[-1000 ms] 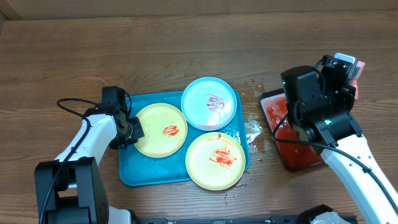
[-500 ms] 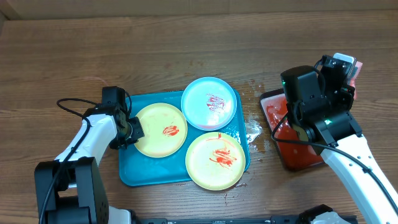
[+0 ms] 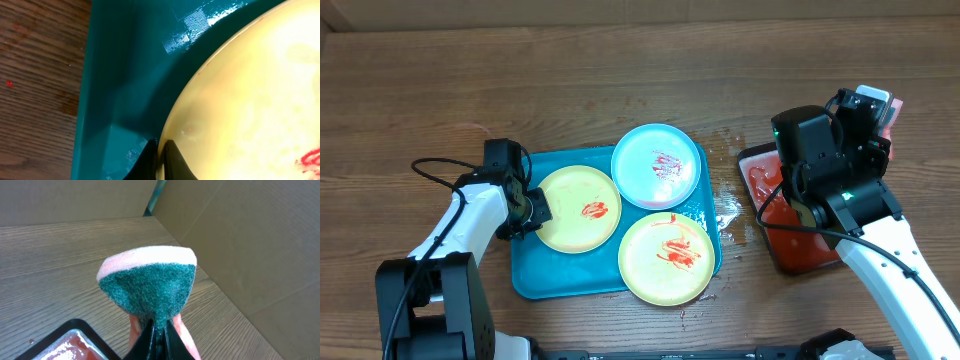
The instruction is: Clean dirty plates on tray and stack at the side
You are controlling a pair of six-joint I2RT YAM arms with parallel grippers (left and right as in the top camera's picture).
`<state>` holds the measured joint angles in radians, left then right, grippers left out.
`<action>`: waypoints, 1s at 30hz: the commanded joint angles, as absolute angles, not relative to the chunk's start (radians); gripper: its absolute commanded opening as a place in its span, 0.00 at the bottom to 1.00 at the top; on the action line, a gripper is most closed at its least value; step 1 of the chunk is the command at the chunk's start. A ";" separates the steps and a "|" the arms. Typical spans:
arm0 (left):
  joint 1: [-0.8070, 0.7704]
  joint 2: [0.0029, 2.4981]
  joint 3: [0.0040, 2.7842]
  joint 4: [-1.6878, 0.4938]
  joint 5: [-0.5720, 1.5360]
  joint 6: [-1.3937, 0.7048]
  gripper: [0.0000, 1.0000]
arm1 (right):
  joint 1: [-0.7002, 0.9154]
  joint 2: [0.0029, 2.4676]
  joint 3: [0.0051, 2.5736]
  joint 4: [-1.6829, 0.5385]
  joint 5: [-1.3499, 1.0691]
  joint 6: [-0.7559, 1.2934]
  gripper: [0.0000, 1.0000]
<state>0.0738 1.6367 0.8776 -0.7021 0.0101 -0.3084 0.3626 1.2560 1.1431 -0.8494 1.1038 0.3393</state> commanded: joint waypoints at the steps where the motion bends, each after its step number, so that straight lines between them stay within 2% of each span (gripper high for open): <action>1: 0.078 1.650 0.871 -0.695 -0.025 -0.318 0.04 | 0.366 1.239 1.168 -0.844 1.113 0.343 0.04; 30: 0.078 1.650 0.871 -0.695 -0.025 -0.318 0.05 | 0.366 1.239 1.168 -0.848 1.098 0.343 0.04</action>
<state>0.0738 1.6367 0.8776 -0.7021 0.0101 -0.3084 0.3626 1.2560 1.1431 -0.8528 1.0958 0.3397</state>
